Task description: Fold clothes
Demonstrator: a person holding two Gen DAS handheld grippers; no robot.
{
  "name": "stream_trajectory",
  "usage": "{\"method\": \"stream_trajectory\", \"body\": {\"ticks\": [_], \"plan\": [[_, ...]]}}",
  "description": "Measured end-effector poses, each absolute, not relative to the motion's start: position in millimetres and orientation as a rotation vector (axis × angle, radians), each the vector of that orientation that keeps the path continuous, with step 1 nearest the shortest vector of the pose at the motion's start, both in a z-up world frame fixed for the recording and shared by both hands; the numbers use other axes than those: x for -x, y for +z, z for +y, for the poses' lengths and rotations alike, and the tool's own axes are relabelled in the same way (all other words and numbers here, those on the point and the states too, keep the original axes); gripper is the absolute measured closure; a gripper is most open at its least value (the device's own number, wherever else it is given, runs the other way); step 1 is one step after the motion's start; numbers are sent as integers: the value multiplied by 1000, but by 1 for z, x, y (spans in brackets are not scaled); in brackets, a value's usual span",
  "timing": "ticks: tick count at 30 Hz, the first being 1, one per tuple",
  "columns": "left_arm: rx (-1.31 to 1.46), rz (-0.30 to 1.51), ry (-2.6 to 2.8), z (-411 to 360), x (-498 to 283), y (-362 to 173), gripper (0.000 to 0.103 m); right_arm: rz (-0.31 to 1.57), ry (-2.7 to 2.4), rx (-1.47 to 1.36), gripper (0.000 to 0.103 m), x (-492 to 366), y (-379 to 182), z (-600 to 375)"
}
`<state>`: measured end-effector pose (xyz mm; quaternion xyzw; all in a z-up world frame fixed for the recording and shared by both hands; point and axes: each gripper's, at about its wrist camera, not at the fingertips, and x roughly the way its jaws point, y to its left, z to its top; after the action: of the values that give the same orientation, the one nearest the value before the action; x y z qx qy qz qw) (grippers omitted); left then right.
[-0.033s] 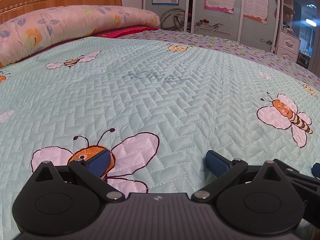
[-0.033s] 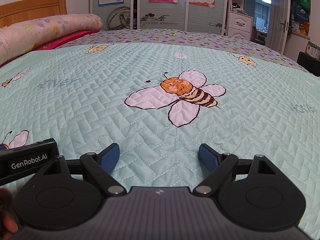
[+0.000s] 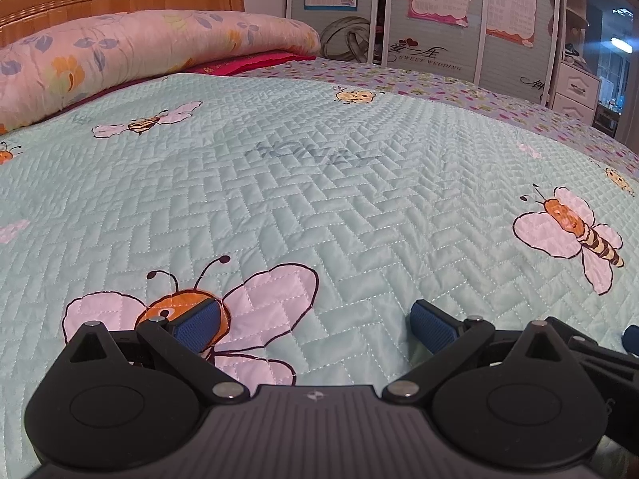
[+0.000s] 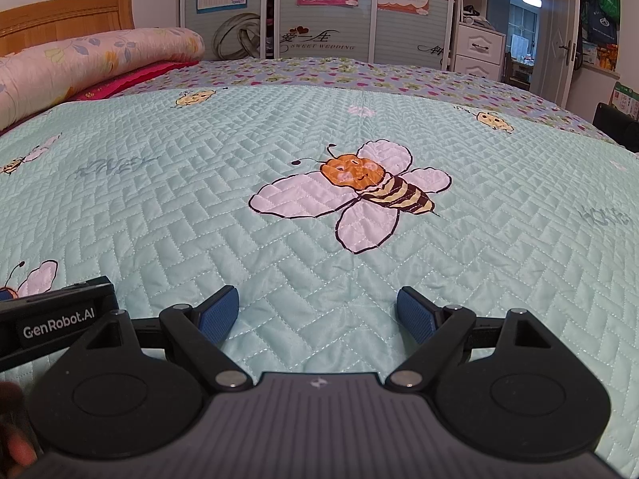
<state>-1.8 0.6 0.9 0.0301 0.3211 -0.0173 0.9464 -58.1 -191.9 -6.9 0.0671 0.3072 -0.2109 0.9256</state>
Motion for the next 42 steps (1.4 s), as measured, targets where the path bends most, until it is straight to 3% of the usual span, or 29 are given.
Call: {"method": "stream_trajectory", "body": {"ticks": [9, 14, 24, 30, 33, 42], "plan": [[-71, 714, -123, 6, 18, 10, 0, 643, -384, -175, 17, 63, -4, -198], [-189, 775, -154, 6, 65, 21, 0, 657, -327, -185, 17, 90, -2, -189], [-334, 963, -273, 7, 185, 60, 0, 858, -163, -342, 17, 269, 34, -146], [-440, 962, -538, -66, 268, 95, 1, 858, -373, -595, 17, 416, 47, -193], [-474, 918, -696, -114, 306, 119, 3, 816, -535, -640, 17, 480, 65, -224], [-608, 633, -915, -246, 399, 215, 3, 429, -793, -612, 17, 607, 183, -296]]}}
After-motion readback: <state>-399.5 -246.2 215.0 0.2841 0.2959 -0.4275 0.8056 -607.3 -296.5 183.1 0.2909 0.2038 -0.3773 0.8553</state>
